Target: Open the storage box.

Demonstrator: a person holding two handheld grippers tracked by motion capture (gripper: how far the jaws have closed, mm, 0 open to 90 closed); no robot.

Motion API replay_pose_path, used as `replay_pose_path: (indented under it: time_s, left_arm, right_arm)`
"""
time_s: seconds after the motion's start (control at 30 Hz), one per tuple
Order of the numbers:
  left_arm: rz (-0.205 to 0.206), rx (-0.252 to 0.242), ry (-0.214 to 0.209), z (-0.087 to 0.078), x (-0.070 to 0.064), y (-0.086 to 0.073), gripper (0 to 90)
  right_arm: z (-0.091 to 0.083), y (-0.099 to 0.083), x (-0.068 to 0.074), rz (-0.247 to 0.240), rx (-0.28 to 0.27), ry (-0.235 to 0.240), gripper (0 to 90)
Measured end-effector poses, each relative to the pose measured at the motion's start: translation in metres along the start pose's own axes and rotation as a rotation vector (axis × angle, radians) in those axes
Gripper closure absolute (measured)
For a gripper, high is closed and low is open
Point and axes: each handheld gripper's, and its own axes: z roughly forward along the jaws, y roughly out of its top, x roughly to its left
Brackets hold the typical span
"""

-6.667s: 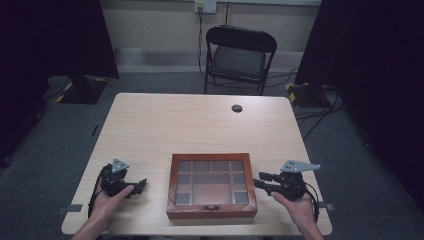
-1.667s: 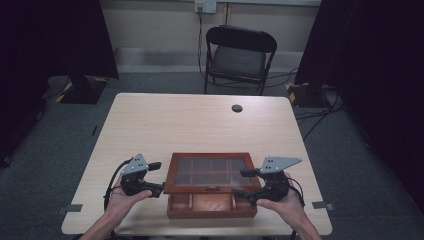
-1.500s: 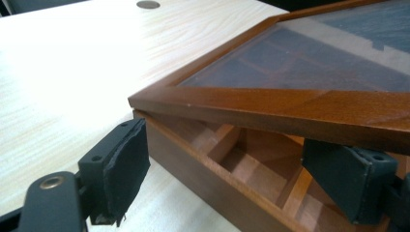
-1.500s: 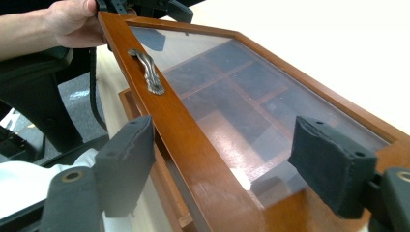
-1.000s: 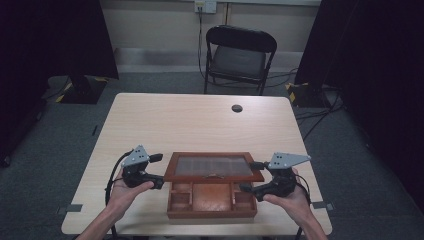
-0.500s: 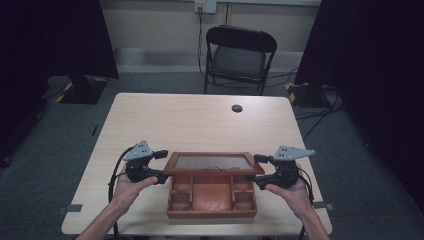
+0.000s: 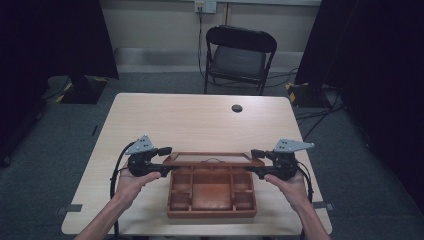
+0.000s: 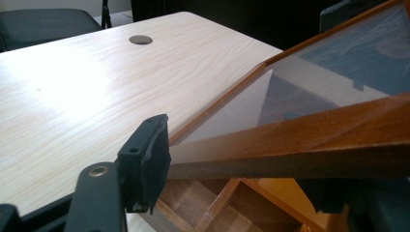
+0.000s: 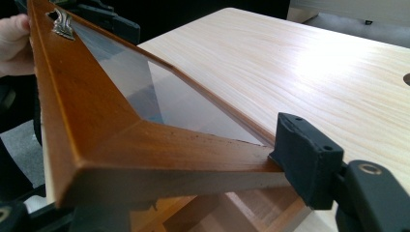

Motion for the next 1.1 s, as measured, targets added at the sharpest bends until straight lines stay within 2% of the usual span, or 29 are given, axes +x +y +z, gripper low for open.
replay_pose_path:
  time_s: [0.4,0.6,1.1]
  left_arm:
    - [0.006,-0.004,0.001,0.006,0.006,0.004,45.1]
    - [0.008,-0.001,-0.002,0.007,0.011,0.007,46.4]
    - [-0.028,0.000,0.002,0.016,0.023,0.006,48.8]
  right_arm:
    - [0.005,0.005,-0.007,0.001,-0.013,0.000,41.5]
    - [0.009,0.005,-0.014,0.017,-0.021,-0.004,43.9]
    - [0.017,0.004,-0.026,0.043,-0.030,-0.021,45.4]
